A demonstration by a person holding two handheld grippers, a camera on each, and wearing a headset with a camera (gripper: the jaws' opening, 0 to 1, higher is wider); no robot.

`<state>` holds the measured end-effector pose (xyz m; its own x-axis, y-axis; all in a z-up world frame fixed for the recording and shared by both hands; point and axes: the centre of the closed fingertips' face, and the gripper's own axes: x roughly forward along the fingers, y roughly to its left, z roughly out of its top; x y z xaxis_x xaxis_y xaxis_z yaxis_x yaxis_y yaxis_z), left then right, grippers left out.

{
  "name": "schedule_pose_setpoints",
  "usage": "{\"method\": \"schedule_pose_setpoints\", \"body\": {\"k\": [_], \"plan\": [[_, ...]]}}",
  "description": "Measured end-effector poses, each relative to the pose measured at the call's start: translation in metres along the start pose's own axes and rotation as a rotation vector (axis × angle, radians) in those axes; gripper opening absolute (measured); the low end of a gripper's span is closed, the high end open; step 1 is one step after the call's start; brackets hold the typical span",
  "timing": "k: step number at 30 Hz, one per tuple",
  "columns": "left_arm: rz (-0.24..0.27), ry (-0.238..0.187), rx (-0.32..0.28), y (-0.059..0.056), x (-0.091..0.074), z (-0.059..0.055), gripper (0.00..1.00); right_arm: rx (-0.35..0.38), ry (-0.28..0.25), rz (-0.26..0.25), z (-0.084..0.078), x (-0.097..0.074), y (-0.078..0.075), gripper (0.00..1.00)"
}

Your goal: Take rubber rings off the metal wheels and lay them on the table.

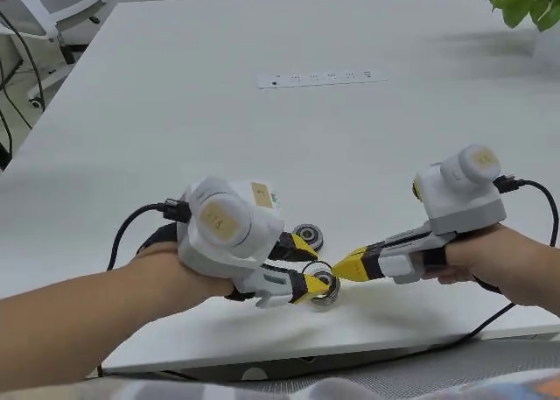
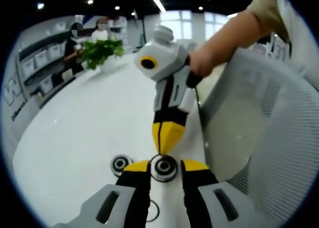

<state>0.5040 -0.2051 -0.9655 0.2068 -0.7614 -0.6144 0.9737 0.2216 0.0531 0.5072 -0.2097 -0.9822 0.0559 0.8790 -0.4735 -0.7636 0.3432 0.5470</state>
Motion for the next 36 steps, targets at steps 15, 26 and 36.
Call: {"method": "schedule_pose_setpoints", "body": {"k": [15,26,36], "plan": [[0.038,-0.065,-0.037,0.003,-0.045,0.003,0.35,-0.031,-0.015,0.032,0.021,0.002,0.015,0.0],[0.092,-0.075,-0.08,0.01,-0.071,-0.015,0.43,-0.054,-0.012,0.054,0.036,0.019,0.024,0.0],[0.136,-0.077,-0.12,0.014,-0.088,-0.029,0.5,-0.081,0.029,0.066,0.038,0.042,0.027,0.0]]}}
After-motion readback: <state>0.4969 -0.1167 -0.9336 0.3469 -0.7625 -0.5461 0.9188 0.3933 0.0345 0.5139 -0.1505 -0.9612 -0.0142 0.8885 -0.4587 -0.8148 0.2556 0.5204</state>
